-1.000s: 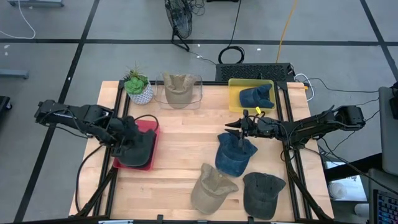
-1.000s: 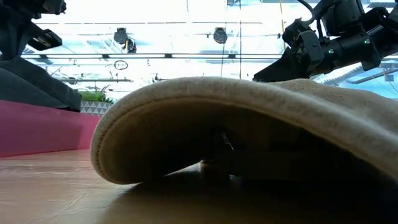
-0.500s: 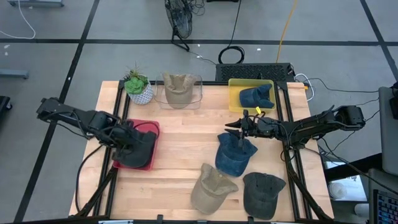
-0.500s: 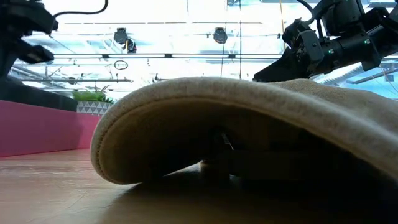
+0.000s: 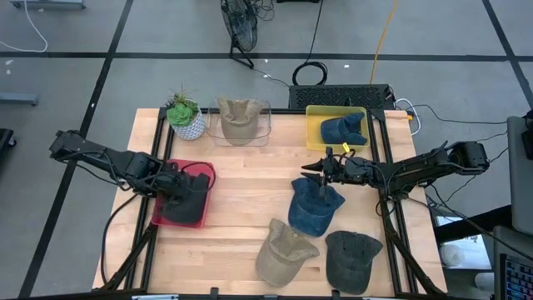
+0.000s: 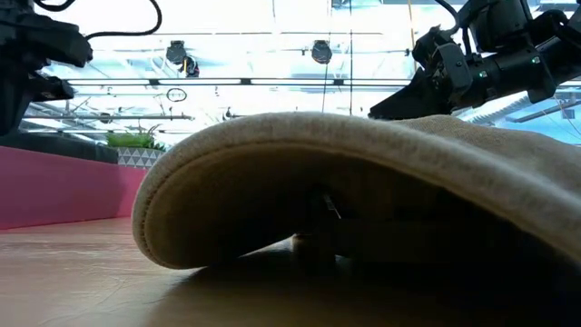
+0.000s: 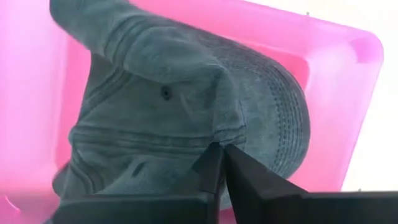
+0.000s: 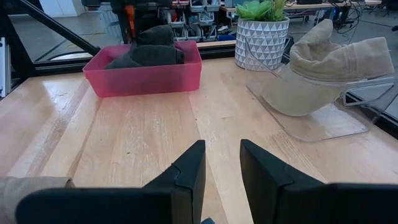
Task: Pick & Place hat
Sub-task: Put the top black cap into the red bin
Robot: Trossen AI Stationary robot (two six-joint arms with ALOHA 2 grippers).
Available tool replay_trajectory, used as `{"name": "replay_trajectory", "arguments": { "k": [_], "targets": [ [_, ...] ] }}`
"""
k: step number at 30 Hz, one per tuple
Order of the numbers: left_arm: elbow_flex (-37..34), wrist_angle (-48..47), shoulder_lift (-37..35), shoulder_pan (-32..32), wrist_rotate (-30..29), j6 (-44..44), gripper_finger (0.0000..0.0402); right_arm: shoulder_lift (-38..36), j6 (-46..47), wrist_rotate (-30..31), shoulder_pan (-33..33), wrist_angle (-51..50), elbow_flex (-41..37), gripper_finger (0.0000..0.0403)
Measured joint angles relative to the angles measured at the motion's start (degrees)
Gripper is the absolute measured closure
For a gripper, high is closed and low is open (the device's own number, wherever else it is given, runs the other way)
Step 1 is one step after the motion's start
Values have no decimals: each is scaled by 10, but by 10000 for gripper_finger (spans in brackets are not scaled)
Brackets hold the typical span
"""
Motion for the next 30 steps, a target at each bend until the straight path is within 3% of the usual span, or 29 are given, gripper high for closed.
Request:
{"name": "replay_trajectory", "arguments": {
  "k": [7, 16, 26, 30],
  "targets": [
    [0, 0, 53, 0, -6, -50, 305, 0, 3, 0, 0, 0, 0, 326],
    [0, 33, 134, 0, -77, -41, 206, 0, 2, 0, 0, 0, 0, 326],
    [1, 51, 183, 0, -98, -65, 193, 0, 1, 0, 0, 0, 0, 326],
    [-5, 65, 184, 0, -138, -84, 192, 0, 1, 0, 0, 0, 0, 326]
  ]
}}
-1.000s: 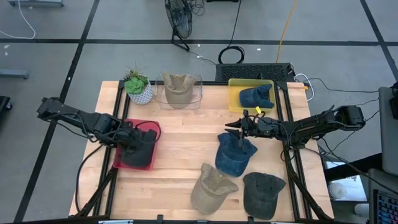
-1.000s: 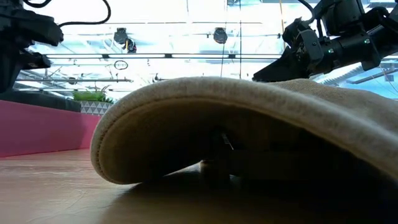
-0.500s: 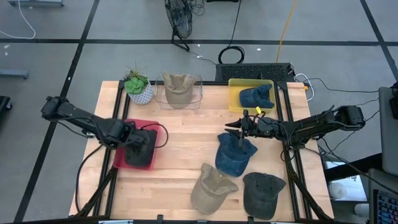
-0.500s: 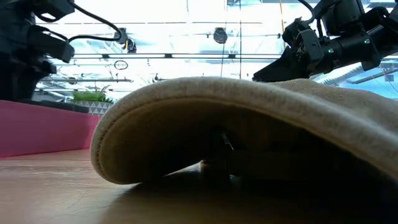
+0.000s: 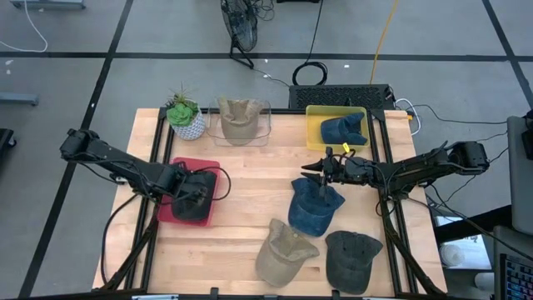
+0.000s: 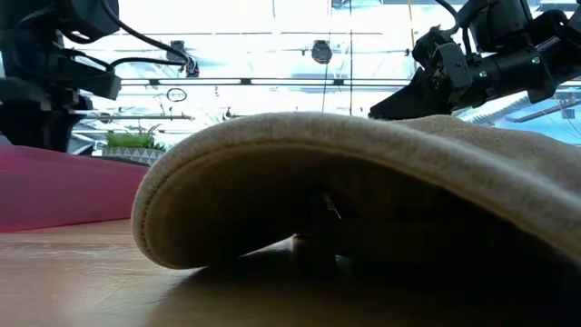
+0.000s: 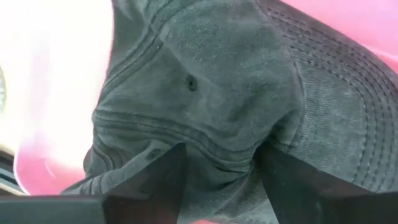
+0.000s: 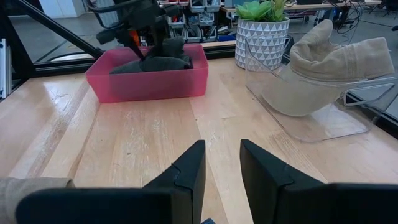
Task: Pick & Place hat
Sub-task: Put the top black cap into the red bin
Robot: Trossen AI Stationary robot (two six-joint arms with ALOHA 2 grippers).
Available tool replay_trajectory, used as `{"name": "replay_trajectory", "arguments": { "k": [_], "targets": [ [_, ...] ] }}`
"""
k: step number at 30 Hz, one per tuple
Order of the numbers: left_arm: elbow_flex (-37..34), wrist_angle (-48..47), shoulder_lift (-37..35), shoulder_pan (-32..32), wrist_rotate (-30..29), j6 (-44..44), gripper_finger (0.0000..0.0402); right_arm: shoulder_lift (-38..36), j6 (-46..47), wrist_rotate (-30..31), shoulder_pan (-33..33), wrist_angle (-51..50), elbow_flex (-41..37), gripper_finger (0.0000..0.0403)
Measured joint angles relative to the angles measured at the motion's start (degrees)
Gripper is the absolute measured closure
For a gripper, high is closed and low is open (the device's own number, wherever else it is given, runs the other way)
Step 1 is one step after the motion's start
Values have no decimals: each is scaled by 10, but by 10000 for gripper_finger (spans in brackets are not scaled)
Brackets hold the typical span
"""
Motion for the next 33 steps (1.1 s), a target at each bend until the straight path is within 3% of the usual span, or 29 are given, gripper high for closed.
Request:
{"name": "replay_trajectory", "arguments": {
  "k": [6, 12, 17, 20, 23, 27, 33],
  "targets": [
    [1, -14, 1, 0, -6, -15, 192, 0, 0, -1, 0, 0, 0, 326],
    [63, -58, 1, 0, 2, -15, 192, 0, -2, -1, 0, 0, 0, 326],
    [125, -133, 0, 0, -31, -20, 192, 0, 6, -1, 0, 0, 0, 326],
    [145, -125, 0, 0, -57, -24, 192, 0, 6, -1, 0, 0, 0, 326],
    [138, -53, 0, 0, -82, -19, 192, 0, 6, -1, 0, 0, 0, 326],
    [107, 0, 1, 0, -67, -16, 192, 0, 14, -1, 2, -5, 0, 326],
    [15, 33, 0, 6, -82, -99, 192, 0, -2, -1, 9, -8, 0, 326]
  ]
}}
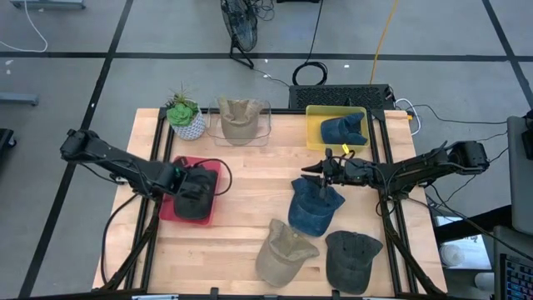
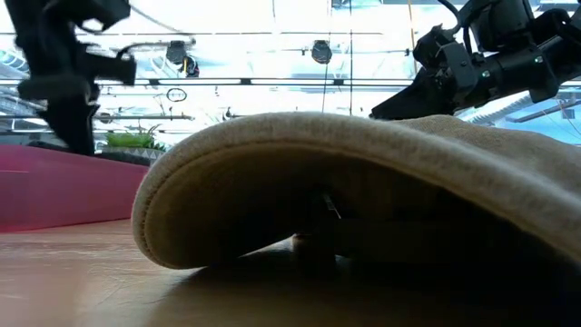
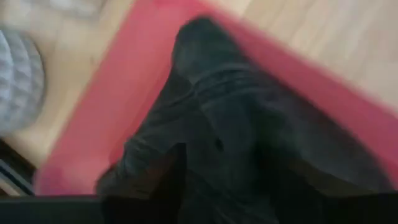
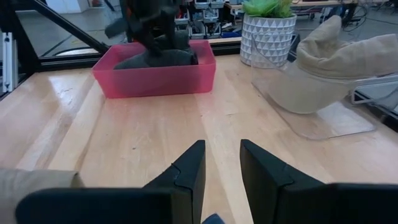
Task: Pick & Place hat
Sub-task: Put the top black cap into the red bin
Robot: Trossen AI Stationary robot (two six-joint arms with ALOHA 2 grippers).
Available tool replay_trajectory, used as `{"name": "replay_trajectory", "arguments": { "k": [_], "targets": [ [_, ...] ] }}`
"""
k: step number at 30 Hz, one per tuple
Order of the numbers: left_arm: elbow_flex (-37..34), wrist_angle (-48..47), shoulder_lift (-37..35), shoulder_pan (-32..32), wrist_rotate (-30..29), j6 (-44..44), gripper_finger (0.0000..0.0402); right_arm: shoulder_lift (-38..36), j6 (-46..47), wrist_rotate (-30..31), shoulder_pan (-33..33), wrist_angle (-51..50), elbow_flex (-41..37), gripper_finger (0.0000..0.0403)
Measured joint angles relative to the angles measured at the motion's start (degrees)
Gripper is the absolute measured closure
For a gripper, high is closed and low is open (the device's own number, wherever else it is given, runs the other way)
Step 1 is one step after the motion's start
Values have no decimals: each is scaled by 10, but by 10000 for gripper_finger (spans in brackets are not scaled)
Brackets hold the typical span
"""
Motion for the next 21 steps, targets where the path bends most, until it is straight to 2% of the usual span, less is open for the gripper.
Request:
{"name": "replay_trajectory", "arguments": {
  "k": [5, 9, 21],
  "targets": [
    [-72, 94, 0, 1, -17, -27, 192, 0, -4, 1, -3, 9, 0, 326],
    [-91, 112, -1, 1, -31, -35, 192, 0, -4, 1, -3, 21, 0, 326],
    [20, 84, 0, 1, -61, 95, 193, 0, 5, 1, -3, 21, 0, 326]
  ]
}}
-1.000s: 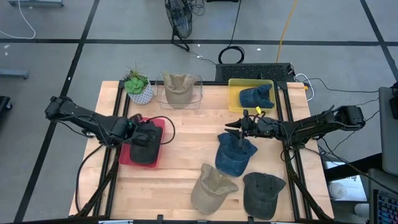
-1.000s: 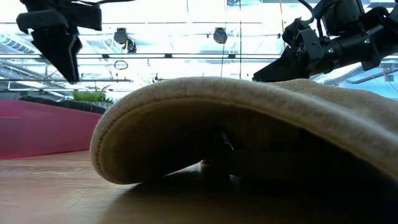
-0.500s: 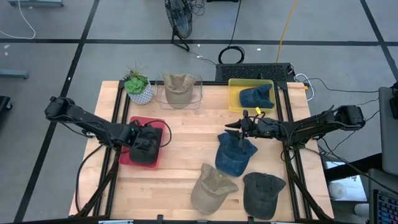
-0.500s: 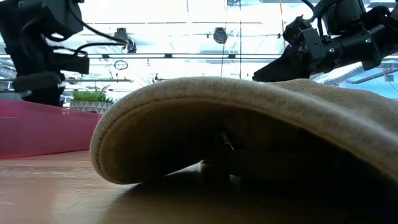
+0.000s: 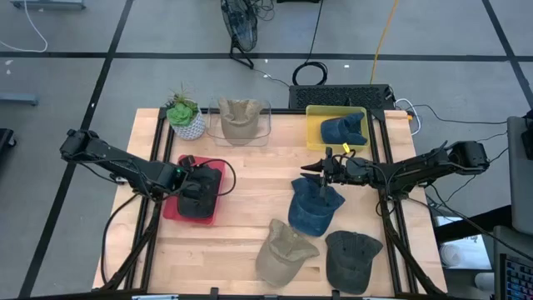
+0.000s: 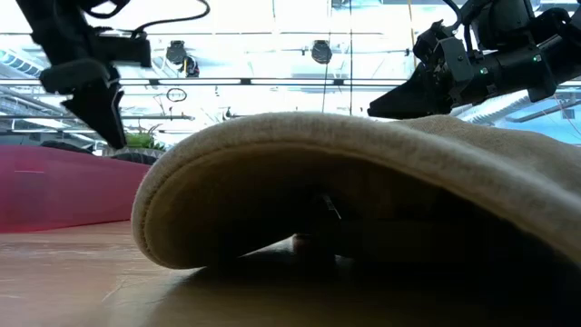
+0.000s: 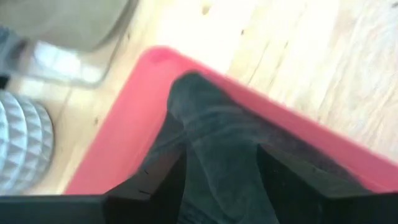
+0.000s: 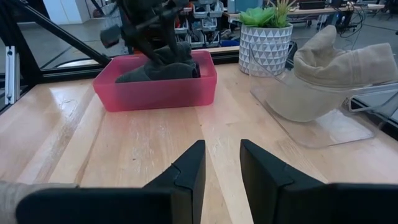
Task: Pick & Place hat
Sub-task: Put the top black cap into the red bin
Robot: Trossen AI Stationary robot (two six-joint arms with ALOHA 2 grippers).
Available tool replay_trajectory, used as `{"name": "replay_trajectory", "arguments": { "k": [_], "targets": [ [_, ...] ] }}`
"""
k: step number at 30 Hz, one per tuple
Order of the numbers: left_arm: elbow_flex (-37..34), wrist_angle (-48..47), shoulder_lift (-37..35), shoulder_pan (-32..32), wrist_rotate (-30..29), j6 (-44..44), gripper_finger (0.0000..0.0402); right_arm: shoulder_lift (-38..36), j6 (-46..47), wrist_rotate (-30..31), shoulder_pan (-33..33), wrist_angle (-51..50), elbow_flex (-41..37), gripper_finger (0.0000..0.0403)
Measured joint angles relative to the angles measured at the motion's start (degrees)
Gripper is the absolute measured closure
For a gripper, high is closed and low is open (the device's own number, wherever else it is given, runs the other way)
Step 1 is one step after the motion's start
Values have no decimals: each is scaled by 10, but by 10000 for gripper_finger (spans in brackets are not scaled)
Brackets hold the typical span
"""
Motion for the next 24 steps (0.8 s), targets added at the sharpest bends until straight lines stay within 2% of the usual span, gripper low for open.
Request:
{"name": "replay_trajectory", "arguments": {
  "k": [6, 11, 15, 20, 24],
  "targets": [
    [4, 135, 0, -21, -36, 61, 193, 0, 0, 0, 0, 0, 0, 326],
    [-40, 270, 15, -19, -31, 121, 193, 0, 5, 0, 0, 3, 0, 326],
    [-68, 332, 38, -6, -31, 195, 193, 0, 12, 0, 0, 8, 0, 326],
    [-79, 376, 65, 31, -31, 243, 192, 0, 12, 0, 0, 9, 0, 326],
    [-80, 324, 90, 70, -14, 211, 193, 0, 12, 2, 0, 4, 0, 326]
  ]
}}
